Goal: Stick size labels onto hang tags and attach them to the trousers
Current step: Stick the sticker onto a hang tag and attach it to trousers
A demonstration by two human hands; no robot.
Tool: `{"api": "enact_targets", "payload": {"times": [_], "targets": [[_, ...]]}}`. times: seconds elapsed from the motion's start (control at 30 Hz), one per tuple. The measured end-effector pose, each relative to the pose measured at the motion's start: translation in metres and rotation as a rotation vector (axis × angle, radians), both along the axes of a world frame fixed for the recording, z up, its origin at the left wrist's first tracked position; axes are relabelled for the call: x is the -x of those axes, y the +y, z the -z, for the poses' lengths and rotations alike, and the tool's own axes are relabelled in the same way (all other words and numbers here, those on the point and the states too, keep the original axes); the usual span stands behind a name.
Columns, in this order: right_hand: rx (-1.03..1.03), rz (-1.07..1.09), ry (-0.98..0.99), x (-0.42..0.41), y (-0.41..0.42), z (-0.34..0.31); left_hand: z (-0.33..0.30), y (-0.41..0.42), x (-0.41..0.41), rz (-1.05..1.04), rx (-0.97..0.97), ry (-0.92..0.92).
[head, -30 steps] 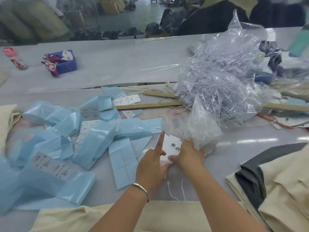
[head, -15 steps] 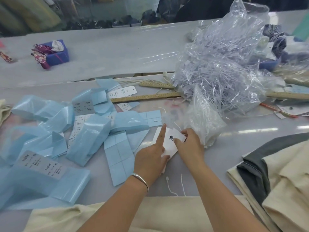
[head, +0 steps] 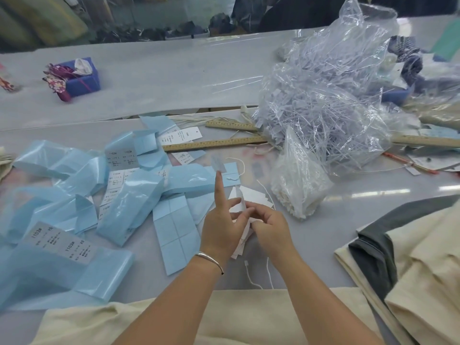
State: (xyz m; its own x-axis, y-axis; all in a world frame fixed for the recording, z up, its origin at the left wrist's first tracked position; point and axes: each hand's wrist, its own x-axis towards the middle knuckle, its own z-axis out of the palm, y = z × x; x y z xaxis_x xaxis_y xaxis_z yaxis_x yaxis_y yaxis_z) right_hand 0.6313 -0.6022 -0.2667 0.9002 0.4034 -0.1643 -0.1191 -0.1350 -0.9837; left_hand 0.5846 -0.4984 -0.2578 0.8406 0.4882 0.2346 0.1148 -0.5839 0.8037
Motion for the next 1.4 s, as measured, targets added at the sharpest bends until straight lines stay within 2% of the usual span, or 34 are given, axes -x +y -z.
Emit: {"api": "enact_targets", "payload": {"times": [0.1, 0.17, 0.23, 0.33, 0.53, 0.67, 0.73, 0.8, 0.87, 0.93, 0.97, 1.0, 1.03, 1.23, 1.3, 1.4], "targets": [[0.002, 0.004, 0.013, 0.004, 0.0, -0.001, -0.001, 0.0, -0.002, -0.03, -0.04, -0.029], [-0.026, -0.001, -0.023, 0.008, 0.0, -0.002, -0.003, 0.001, -0.003, -0.076, 0.006, -0.048], [0.07, -0.041, -0.166, 0.014, 0.002, -0.005, -0.006, 0.001, -0.004, -0.132, 0.111, -0.078], [0.331, -0.05, -0.474, 0.022, 0.01, -0.012, -0.013, -0.002, -0.001, -0.149, 0.206, -0.129], [0.248, 0.266, -0.804, 0.014, 0.004, -0.04, -0.038, -0.002, 0.026, -0.149, 0.301, -0.23], [0.297, 0.272, -1.138, 0.013, -0.001, -0.054, -0.051, 0.005, 0.062, -0.223, 0.209, -0.284], [0.292, 0.259, -1.239, 0.015, -0.001, -0.057, -0.055, 0.008, 0.082, -0.24, 0.151, -0.284], [0.281, 0.319, -1.202, 0.021, 0.001, -0.059, -0.056, 0.013, 0.101, -0.247, 0.126, -0.264], [0.378, 0.304, -1.205, 0.029, 0.003, -0.058, -0.056, 0.018, 0.117, -0.242, 0.118, -0.238], [0.717, -0.034, -1.112, 0.034, 0.004, -0.056, -0.056, 0.021, 0.131, -0.234, 0.108, -0.215], [0.884, -0.212, -0.998, 0.035, 0.003, -0.056, -0.056, 0.021, 0.137, -0.229, 0.105, -0.209], [0.994, -0.321, -0.872, 0.036, 0.001, -0.057, -0.056, 0.022, 0.142, -0.222, 0.108, -0.2], [0.985, -0.343, -0.779, 0.038, 0.0, -0.06, -0.056, 0.022, 0.148, -0.209, 0.112, -0.186], [0.29, 0.131, -0.693, 0.07, -0.002, -0.085, -0.057, 0.017, 0.169, -0.098, 0.136, -0.143], [0.157, 0.282, -0.563, 0.087, -0.004, -0.088, -0.063, 0.019, 0.173, -0.076, 0.147, -0.159], [0.005, 0.287, -0.275, 0.115, -0.016, -0.086, -0.078, 0.02, 0.183, -0.037, 0.174, -0.203]]}}
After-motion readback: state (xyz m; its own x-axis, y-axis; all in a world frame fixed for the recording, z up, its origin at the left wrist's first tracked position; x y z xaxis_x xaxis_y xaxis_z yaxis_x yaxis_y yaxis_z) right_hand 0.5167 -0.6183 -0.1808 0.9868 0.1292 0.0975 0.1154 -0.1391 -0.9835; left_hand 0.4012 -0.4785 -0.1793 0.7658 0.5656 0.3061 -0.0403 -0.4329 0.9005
